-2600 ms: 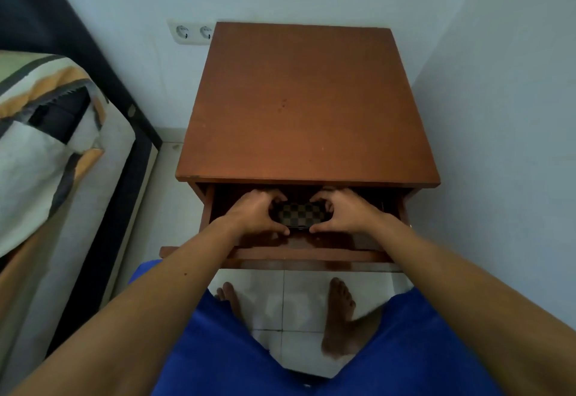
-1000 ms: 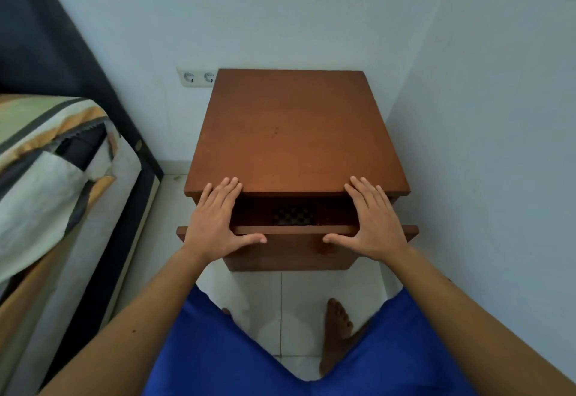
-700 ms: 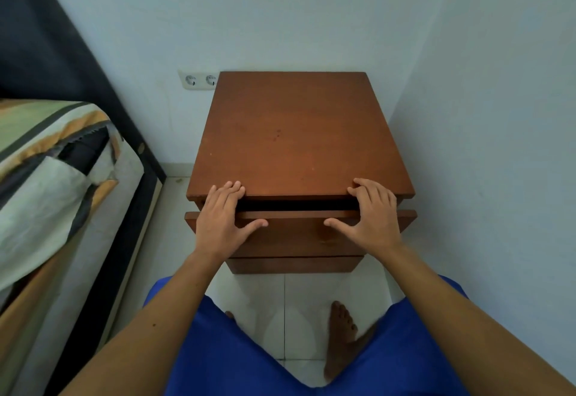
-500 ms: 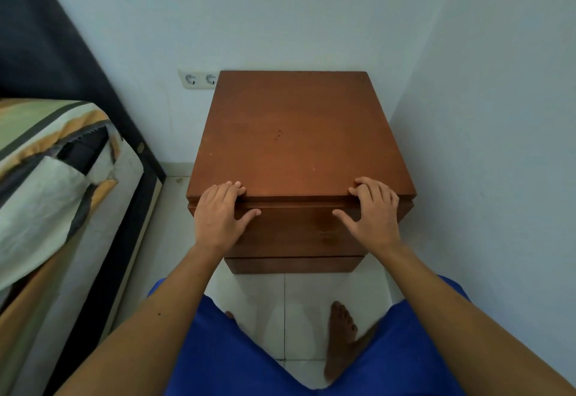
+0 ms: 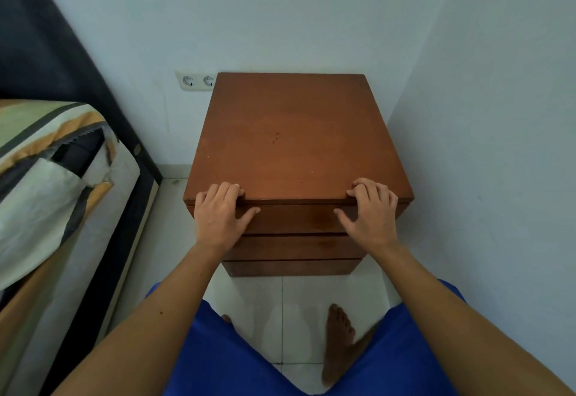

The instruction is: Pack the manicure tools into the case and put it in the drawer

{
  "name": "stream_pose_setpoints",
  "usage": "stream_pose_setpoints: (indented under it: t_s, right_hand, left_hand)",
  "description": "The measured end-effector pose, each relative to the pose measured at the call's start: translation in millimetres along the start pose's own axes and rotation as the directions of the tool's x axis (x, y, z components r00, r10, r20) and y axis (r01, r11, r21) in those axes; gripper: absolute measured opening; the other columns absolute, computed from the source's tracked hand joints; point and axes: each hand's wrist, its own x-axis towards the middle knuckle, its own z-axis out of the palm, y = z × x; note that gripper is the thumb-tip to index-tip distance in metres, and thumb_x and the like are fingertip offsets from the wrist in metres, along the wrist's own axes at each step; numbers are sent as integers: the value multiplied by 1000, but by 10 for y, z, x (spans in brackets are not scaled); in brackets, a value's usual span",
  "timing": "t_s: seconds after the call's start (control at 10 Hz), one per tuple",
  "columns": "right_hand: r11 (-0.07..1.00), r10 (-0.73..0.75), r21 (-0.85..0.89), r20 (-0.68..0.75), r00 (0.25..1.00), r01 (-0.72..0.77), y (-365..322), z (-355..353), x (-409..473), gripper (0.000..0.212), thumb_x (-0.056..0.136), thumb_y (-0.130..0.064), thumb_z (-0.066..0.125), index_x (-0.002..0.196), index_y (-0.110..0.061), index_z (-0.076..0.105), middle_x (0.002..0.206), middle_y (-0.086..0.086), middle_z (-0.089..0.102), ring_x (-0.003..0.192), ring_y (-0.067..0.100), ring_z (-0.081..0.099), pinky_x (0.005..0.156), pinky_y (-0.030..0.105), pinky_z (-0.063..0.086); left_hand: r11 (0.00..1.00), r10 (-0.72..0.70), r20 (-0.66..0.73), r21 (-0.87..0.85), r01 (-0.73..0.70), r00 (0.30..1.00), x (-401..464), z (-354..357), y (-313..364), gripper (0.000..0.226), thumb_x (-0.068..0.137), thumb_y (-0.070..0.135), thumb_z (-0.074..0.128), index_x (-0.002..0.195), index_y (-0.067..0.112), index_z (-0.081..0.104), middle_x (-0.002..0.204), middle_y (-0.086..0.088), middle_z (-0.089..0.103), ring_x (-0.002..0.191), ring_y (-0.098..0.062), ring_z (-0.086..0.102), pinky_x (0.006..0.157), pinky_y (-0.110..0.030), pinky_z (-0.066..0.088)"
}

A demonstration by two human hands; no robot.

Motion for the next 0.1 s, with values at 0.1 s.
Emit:
stream_pose_setpoints:
  t_s: [0.1]
  right_hand:
    - [996,-41,74,-21,999,42,-41,-99,169,41,87,-61,66,103,-24,62,118,-4,58,111,24,52,90,42,41]
  left_hand:
    - [996,24,-8,-87,-25,1000,190,-94,56,45,93,69,66,96,24,68,97,7,64,93,-19,56,82,-40,47]
